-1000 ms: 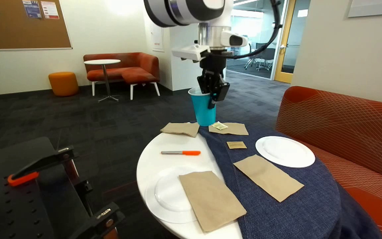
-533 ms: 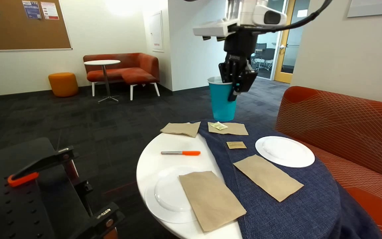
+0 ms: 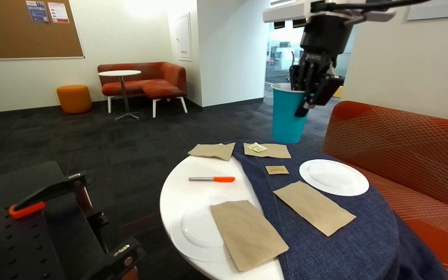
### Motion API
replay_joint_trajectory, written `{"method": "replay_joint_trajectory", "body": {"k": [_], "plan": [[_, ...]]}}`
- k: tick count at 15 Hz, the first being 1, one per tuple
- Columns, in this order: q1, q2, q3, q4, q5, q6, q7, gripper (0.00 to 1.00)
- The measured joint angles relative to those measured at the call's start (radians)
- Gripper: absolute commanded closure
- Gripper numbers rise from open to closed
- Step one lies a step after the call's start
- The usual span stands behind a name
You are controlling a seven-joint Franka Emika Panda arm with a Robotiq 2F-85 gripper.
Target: Move the cup to the right on the table
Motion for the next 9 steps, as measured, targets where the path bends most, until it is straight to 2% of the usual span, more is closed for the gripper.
{"method": "replay_joint_trajectory", "body": {"k": [6,9], "plan": [[-0.008,0.068,-0.041,0.057,0.017,0.001,0.104,0.99],[-0.009,0.099,-0.052,0.059,0.03,0.041,0.149,0.99]]}}
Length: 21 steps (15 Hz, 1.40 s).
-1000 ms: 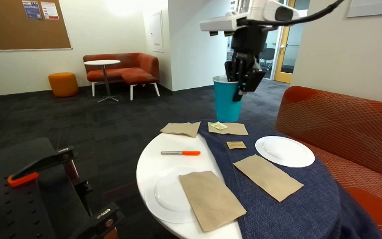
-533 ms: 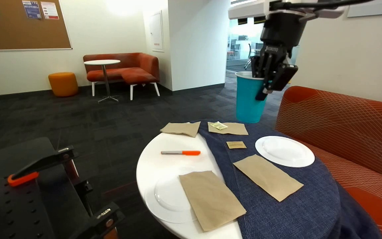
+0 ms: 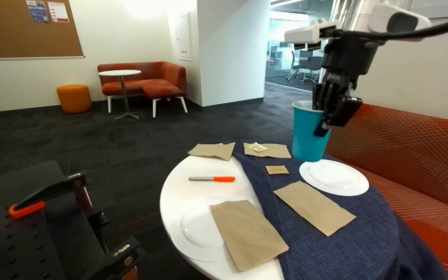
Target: Move the cup to the right on the table
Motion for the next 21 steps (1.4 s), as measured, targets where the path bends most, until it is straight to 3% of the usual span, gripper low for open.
{"method": "replay_joint_trajectory", "body": {"k": [8,21], "plan": [[0.003,0.038,-0.032,-0.081,0.03,0.183,0.13,0.99],[-0.011,0.041,-0.084,-0.176,0.094,0.194,0.241,0.99]]}}
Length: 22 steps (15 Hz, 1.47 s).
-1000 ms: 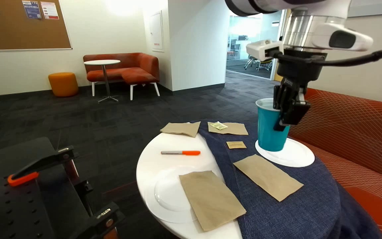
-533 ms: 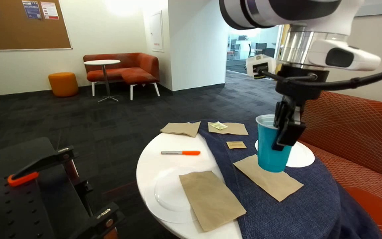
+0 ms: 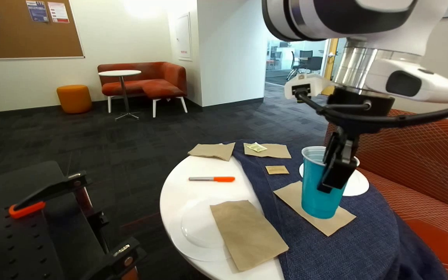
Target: Move the cup to the right on the table
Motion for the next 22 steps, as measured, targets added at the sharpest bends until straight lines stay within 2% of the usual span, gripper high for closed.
{"method": "replay_joint_trajectory", "body": {"k": [7,13,14,15,17,22], "plan": [[-0.048,0.047,0.001,0.001,0.074,0.0,-0.003,0.99],[-0.067,0.077,0.001,0.003,0.09,0.009,-0.003,0.99],[-0.067,0.079,0.001,0.003,0.09,0.013,-0.003,0.91],[-0.067,0.081,0.001,0.003,0.09,0.016,-0.003,0.68],[-0.067,0.085,0.002,0.003,0.09,0.021,-0.003,0.64],[-0.066,0.089,0.002,0.003,0.09,0.024,-0.003,0.28]]}}
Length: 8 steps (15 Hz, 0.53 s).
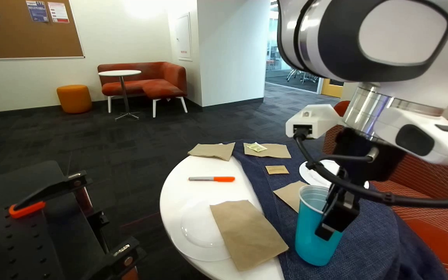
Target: Move the cup to the right on the table
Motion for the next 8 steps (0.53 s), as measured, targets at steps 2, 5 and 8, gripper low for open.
{"method": "replay_joint_trajectory", "body": {"k": [2,5,8], "plan": [[0.001,0.0,0.0,0.0,0.0,0.004,0.0,0.13],[0.006,-0.002,0.0,-0.005,0.0,0.023,0.0,0.0],[0.019,-0.018,-0.002,-0.027,-0.003,0.048,0.0,0.0]]}}
